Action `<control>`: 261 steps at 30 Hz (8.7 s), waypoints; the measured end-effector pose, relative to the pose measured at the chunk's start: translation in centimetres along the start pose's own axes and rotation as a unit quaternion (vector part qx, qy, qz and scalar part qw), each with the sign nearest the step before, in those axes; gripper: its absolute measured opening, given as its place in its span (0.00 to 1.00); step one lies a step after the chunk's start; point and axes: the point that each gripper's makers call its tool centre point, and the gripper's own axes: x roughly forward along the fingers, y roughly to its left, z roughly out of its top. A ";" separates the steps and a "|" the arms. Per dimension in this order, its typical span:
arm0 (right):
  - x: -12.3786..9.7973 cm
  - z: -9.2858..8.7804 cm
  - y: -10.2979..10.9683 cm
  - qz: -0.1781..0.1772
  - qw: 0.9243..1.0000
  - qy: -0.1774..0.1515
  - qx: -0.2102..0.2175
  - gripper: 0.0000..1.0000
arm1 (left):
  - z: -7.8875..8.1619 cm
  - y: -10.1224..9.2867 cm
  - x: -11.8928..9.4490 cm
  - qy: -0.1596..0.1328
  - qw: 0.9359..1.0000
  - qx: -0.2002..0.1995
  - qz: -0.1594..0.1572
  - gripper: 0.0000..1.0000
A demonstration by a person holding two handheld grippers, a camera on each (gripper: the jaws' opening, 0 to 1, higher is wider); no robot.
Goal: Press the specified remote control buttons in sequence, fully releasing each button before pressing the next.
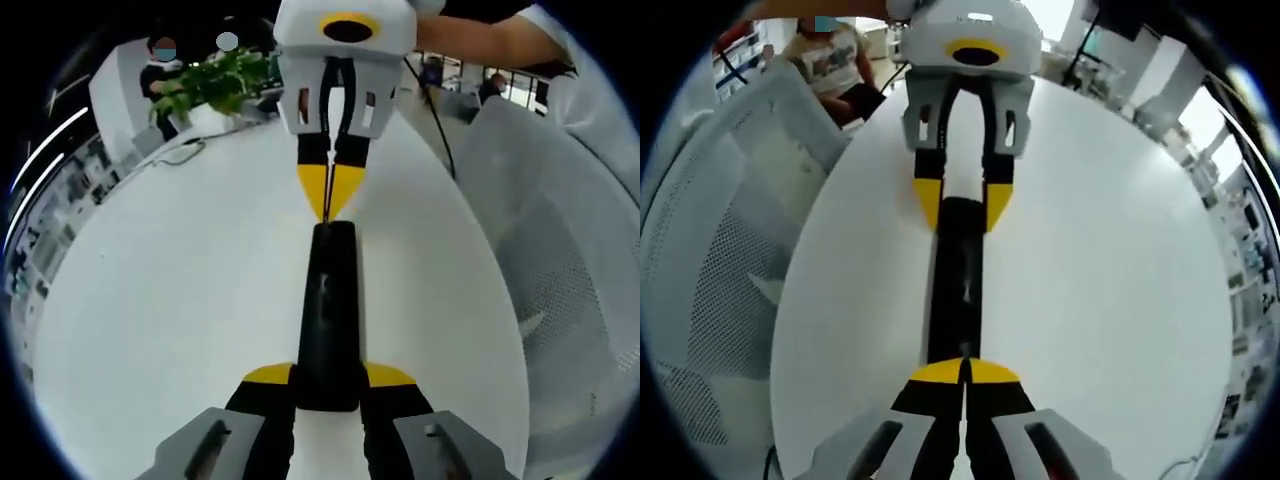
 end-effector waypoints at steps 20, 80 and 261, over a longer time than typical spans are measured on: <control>-0.4 0.3 -0.4 -0.003 1.000 -0.012 0.010 0.00 | 0.1 -0.1 0.0 0.002 1.000 0.000 0.000 0.24; 1.5 0.3 0.3 0.021 1.000 0.007 -0.012 0.00 | 0.0 0.0 0.0 -0.007 1.000 -0.009 -0.003 0.24; 0.9 3.1 -0.4 0.031 0.999 -0.021 -0.005 0.00 | 0.0 0.0 -0.1 -0.007 1.000 -0.007 -0.005 0.24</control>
